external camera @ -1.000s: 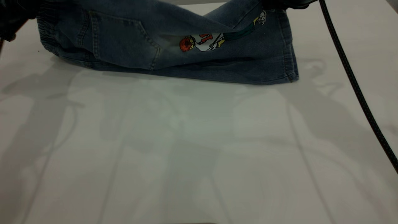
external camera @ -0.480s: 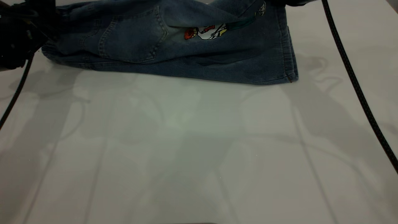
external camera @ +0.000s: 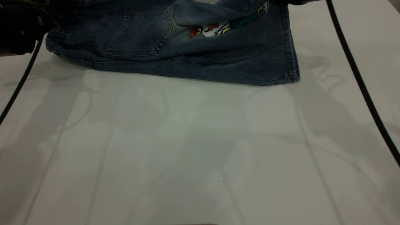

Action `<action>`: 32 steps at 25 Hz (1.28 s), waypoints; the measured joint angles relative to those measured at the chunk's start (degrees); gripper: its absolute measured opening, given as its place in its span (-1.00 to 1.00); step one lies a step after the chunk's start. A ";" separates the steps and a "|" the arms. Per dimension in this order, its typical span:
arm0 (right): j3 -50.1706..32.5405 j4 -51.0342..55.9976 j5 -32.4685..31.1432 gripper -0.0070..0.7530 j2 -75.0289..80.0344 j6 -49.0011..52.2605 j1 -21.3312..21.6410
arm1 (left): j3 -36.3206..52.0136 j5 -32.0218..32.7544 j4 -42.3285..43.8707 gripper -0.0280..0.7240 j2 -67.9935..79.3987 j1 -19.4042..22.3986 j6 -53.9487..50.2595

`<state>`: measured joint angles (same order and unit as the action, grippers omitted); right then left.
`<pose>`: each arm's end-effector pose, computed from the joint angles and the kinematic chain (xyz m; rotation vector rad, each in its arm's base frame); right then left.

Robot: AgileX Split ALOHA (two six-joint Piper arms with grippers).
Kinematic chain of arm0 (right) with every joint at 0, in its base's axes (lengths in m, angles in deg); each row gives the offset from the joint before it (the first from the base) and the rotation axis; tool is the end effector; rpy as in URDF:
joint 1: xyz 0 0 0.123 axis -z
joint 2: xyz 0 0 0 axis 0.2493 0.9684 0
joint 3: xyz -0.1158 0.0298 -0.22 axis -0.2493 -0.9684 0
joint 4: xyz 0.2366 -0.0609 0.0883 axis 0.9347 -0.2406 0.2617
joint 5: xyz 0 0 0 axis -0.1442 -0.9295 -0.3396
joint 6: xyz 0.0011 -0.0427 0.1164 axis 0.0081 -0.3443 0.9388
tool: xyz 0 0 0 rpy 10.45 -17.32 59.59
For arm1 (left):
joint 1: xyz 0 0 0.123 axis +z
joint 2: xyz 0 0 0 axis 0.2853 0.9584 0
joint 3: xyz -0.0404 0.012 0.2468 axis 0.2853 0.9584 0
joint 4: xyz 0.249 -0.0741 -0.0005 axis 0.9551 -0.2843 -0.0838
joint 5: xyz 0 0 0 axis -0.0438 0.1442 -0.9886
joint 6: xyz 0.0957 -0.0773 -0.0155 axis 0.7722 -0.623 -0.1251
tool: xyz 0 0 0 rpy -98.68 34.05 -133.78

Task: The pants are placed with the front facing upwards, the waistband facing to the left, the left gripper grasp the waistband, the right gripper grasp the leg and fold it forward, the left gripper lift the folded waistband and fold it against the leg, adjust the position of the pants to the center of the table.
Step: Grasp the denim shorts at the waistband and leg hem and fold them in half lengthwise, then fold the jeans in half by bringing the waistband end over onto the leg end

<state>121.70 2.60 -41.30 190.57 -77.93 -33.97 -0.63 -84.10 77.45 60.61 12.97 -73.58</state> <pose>0.4198 0.1238 0.0666 -0.0125 2.0299 0.1513 0.4470 -0.0180 0.0489 -0.6676 1.5191 -0.6048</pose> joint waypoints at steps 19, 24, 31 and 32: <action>2.64 2.81 -18.96 0.57 0.00 -1.91 2.62 | -0.75 12.79 23.90 0.18 -2.90 0.66 9.99; 9.73 2.44 -31.30 0.53 0.00 -5.35 2.62 | -3.62 34.97 31.21 0.18 -8.25 1.36 9.99; 20.00 1.93 -47.54 0.53 0.00 -7.11 2.62 | -10.55 67.10 34.53 0.18 -15.05 1.48 10.80; 21.01 1.93 -49.12 0.53 0.00 -7.12 2.62 | -11.89 71.67 34.53 0.18 -15.42 1.48 11.51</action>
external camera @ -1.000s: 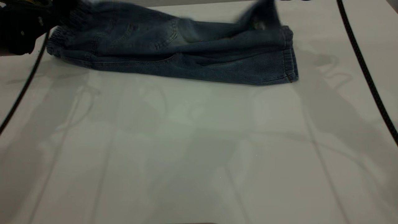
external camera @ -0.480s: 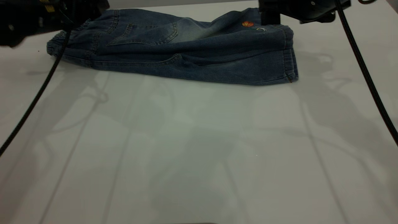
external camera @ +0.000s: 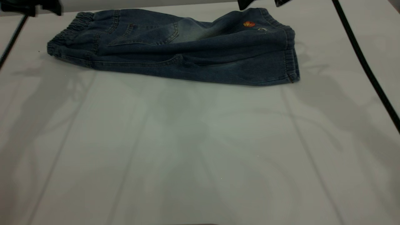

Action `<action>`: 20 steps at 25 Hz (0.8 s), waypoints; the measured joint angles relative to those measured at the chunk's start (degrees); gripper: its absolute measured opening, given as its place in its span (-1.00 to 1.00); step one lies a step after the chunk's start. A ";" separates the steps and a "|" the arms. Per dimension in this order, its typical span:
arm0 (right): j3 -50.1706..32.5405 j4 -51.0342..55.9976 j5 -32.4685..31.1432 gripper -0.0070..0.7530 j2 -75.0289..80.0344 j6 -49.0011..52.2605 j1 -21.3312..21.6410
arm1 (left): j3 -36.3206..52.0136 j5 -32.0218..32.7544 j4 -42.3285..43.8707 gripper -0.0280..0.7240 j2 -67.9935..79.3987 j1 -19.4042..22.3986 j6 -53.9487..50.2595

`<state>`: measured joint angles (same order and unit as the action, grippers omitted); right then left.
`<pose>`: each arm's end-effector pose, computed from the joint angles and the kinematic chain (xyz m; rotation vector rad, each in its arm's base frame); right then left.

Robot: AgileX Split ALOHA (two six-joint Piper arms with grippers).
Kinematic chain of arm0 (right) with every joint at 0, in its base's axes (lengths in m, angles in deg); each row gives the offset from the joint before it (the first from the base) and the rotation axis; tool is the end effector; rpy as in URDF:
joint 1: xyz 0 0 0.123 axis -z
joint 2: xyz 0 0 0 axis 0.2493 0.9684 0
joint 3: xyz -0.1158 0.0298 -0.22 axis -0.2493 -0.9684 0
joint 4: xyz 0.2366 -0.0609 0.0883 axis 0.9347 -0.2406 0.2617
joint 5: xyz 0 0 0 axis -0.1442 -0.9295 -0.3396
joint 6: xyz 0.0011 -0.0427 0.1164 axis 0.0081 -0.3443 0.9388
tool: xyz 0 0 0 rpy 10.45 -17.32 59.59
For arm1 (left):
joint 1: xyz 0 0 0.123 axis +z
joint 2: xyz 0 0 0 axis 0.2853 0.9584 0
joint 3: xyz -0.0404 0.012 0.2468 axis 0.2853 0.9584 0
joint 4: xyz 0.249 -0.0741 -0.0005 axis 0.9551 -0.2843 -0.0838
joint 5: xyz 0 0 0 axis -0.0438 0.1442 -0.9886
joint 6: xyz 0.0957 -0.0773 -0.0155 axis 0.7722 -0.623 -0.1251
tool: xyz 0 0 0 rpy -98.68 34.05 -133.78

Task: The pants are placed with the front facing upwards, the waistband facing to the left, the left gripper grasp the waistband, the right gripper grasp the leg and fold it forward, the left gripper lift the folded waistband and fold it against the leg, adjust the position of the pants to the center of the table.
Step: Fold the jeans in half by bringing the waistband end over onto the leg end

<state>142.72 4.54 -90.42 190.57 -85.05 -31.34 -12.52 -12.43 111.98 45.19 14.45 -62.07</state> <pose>0.4392 0.1524 0.1001 -0.2541 2.4705 0.3680 0.4495 -0.0063 0.0971 -0.0734 2.3717 0.0506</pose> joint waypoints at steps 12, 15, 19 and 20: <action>1.84 0.59 -4.51 0.53 0.00 -0.18 0.00 | -10.97 27.83 -16.13 0.18 -0.06 0.00 25.58; 1.84 1.34 -5.03 0.53 0.00 -0.18 0.00 | -11.68 29.97 -27.27 0.18 -0.06 0.00 37.93; 1.84 2.57 -5.47 0.53 0.00 -0.48 0.00 | -11.98 29.94 -37.51 0.18 -0.06 0.00 55.48; 1.84 2.65 -5.49 0.53 0.00 -0.70 -0.14 | -12.01 28.83 -38.71 0.18 -0.06 0.00 57.93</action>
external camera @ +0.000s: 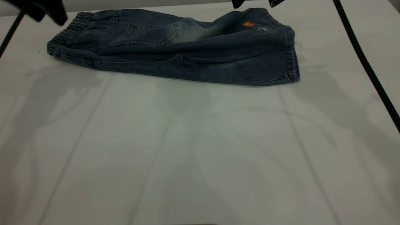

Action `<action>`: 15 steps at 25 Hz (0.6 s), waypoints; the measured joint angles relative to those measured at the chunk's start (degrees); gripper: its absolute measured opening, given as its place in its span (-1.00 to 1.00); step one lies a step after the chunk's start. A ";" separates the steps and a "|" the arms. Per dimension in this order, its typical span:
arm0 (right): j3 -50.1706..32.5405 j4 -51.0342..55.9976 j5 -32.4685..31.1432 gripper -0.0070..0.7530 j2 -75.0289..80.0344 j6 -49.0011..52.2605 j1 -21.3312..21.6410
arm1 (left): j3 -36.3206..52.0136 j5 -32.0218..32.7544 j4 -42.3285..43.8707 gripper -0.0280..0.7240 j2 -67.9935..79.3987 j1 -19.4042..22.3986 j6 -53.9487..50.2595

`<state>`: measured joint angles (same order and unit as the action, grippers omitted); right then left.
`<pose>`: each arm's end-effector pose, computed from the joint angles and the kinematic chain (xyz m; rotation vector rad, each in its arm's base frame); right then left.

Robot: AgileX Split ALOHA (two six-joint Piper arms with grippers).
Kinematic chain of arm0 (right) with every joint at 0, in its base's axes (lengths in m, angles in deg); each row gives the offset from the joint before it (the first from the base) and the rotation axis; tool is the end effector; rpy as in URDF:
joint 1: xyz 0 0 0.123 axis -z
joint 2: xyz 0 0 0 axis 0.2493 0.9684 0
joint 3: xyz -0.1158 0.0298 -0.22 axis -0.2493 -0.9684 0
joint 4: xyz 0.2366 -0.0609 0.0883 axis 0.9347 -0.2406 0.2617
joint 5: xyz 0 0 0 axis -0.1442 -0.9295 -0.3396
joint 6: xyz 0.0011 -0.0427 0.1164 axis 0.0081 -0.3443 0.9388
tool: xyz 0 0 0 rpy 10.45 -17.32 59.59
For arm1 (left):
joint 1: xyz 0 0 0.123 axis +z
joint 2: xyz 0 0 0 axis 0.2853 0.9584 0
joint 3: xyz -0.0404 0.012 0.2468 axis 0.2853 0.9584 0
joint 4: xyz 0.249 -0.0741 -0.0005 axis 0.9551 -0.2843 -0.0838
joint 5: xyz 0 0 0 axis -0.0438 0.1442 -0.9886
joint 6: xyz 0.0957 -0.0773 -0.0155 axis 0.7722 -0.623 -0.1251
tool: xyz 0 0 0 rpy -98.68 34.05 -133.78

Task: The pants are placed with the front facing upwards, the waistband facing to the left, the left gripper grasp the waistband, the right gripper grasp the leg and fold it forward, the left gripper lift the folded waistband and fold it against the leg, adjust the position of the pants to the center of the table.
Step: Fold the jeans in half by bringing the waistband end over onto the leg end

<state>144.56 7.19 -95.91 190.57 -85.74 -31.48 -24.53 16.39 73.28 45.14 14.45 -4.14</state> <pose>0.4352 0.1595 0.1049 -0.2600 2.5238 0.4383 0.4419 -0.0292 0.1244 0.4971 2.6270 -0.0514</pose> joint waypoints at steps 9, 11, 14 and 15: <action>0.00 0.21 -0.76 0.53 0.99 -1.20 -5.24 | -0.04 -11.11 -2.10 0.18 0.00 1.94 -0.29; 0.00 0.21 -0.90 0.53 1.03 -1.20 -6.03 | -0.37 -11.88 -2.10 0.18 0.45 3.40 -1.58; 0.00 0.21 -0.90 0.53 1.03 -1.20 -6.78 | -1.55 -11.50 -2.17 0.18 2.63 5.39 -2.89; 0.00 0.21 -0.90 0.53 1.03 -1.26 -6.92 | -1.94 -11.24 -2.17 0.18 3.57 5.92 -3.00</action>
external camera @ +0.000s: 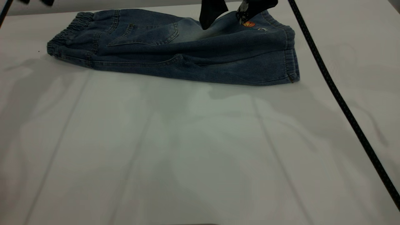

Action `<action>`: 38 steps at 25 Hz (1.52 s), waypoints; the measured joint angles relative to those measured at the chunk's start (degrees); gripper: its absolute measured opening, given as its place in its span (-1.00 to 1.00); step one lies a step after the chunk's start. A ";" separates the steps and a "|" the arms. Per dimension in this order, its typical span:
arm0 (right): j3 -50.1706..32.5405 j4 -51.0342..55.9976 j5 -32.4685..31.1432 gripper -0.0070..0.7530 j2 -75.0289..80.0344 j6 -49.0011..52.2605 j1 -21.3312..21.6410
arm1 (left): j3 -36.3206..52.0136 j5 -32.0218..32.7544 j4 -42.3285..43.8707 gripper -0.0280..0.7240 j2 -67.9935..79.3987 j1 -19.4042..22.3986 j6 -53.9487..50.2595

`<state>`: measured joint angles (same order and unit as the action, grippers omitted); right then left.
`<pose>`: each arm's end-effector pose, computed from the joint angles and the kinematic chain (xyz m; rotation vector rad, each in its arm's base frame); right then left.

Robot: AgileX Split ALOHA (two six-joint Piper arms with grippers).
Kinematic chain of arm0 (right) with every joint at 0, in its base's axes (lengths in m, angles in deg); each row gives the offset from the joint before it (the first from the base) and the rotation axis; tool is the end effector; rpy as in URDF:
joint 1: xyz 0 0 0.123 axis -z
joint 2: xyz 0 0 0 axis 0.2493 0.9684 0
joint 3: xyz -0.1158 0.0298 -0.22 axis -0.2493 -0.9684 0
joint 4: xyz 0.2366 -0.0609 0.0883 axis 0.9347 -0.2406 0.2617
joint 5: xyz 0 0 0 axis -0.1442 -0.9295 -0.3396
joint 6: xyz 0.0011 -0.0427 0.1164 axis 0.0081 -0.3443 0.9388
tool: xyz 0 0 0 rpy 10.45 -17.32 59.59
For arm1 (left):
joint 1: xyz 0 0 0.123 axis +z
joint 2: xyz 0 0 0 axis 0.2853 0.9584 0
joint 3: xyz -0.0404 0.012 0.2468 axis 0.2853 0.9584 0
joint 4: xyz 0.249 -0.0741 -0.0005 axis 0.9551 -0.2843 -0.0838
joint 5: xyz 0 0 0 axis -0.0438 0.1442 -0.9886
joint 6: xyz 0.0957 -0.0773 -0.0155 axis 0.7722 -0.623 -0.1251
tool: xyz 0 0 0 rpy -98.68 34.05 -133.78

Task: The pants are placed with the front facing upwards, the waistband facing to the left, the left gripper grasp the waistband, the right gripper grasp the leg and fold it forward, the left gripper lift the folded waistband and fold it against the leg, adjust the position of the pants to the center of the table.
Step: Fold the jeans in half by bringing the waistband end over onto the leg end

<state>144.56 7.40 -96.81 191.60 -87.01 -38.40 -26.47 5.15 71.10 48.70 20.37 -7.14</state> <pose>0.4107 0.2109 0.0958 -0.4453 2.5419 0.4809 0.4701 0.0195 0.1189 0.2167 2.4982 -0.0046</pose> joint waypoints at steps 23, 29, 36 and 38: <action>0.06 0.00 -4.65 0.53 2.14 -0.37 -0.01 | -21.51 3.28 -4.64 0.18 22.10 0.86 -0.21; 0.12 0.00 -3.31 0.53 2.14 -0.70 -0.01 | -21.82 1.97 -5.11 0.18 23.67 0.91 -0.25; 0.12 0.13 4.49 0.53 2.14 -1.01 -0.01 | -22.57 1.91 -8.51 0.06 25.28 1.03 -0.25; 0.12 0.61 7.71 0.53 2.14 -1.01 -0.01 | -22.68 1.85 -10.17 -0.08 25.54 1.09 -0.25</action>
<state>144.67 8.01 -89.10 193.74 -88.02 -38.42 -49.15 6.99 60.93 74.24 21.46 -7.39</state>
